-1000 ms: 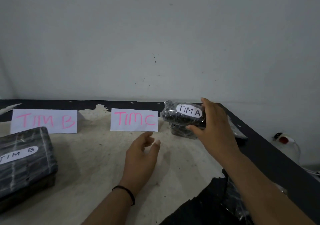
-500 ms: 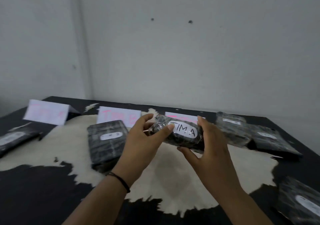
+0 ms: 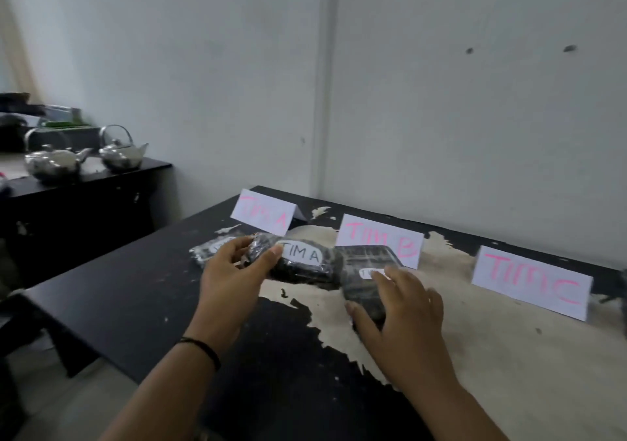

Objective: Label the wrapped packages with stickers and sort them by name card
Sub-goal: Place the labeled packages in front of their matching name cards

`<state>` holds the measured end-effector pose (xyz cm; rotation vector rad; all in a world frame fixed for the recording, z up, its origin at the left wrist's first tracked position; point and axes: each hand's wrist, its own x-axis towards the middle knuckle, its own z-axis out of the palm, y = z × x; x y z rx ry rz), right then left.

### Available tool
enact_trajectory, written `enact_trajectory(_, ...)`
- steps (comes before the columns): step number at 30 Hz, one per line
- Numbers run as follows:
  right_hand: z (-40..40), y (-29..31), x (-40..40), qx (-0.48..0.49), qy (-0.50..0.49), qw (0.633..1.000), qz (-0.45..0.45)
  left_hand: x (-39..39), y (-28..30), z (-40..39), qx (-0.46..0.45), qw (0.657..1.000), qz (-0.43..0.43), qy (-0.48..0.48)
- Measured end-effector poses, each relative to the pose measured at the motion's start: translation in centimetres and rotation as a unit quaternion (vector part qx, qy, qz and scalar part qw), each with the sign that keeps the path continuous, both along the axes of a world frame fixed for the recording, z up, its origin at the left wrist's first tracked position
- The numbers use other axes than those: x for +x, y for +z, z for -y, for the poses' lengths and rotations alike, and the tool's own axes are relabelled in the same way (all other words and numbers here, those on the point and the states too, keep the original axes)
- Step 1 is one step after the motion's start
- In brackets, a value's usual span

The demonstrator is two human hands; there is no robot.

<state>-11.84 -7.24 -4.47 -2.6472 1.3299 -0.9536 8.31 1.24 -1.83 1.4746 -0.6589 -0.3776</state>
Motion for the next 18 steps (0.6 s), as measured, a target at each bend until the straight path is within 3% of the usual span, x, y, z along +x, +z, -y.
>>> enact_trajectory(4,-0.3,-1.8,1.7,-0.036,-0.005,0.999,-0.030,4.1,-2.0,-0.9,0.038,0.995,0.006,0.095)
enact_trajectory(9,0.0,-3.2,1.5,-0.051,0.005,0.998,-0.033,7.5,-3.6,-1.5,0.119,0.968,0.096,0.199)
enact_trajectory(12,0.1,-3.5,1.2,-0.052,0.015,0.998,-0.032,8.1,-3.8,-1.2,0.153,0.958,0.131,0.204)
enact_trajectory(18,0.2,-3.5,1.1,-0.060,0.010,0.998,-0.012,7.2,-4.6,-0.3,0.270,0.862,0.404,0.144)
